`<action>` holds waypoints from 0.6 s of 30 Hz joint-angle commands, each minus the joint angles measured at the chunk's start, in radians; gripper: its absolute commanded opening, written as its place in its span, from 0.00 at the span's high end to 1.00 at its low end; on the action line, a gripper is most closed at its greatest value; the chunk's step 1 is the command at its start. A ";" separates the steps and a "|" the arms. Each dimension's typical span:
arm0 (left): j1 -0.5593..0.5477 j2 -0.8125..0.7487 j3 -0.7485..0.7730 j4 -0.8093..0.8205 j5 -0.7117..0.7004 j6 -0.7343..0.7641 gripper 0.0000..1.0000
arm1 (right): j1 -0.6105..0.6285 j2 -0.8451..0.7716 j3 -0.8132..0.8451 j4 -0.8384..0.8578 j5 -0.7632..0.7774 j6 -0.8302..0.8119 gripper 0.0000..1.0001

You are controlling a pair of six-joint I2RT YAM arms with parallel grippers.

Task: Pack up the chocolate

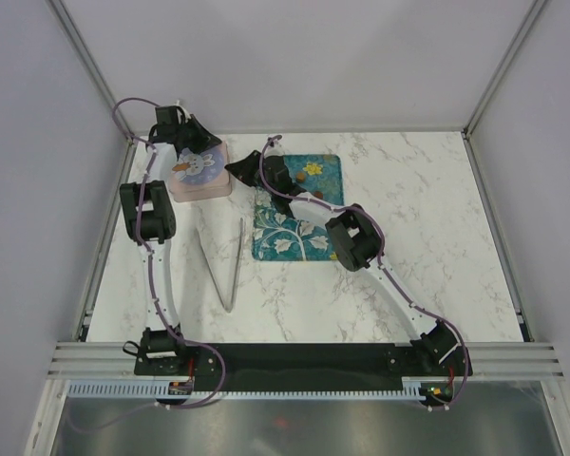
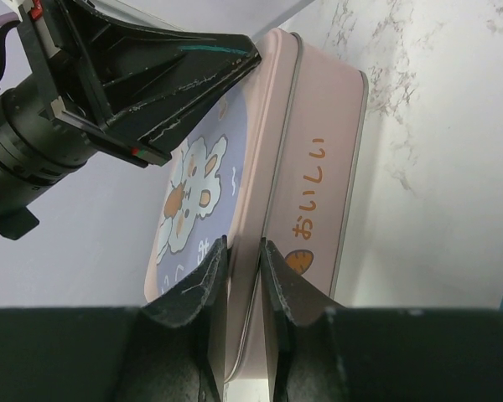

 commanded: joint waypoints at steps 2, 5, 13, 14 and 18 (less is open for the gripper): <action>-0.013 -0.020 -0.019 -0.157 -0.073 0.073 0.98 | 0.033 0.004 -0.051 -0.155 -0.043 -0.039 0.75; -0.004 -0.094 -0.030 -0.138 -0.030 0.062 0.98 | 0.031 -0.006 -0.053 -0.155 -0.039 -0.042 0.75; 0.067 -0.382 -0.271 -0.153 -0.232 0.130 0.98 | 0.019 -0.042 -0.073 -0.168 -0.034 -0.051 0.75; 0.085 -0.404 -0.302 -0.156 -0.260 0.136 0.98 | 0.019 -0.046 -0.076 -0.165 -0.037 -0.048 0.75; 0.122 -0.459 -0.436 -0.164 -0.355 0.145 0.98 | 0.021 -0.057 -0.100 -0.145 -0.045 -0.033 0.75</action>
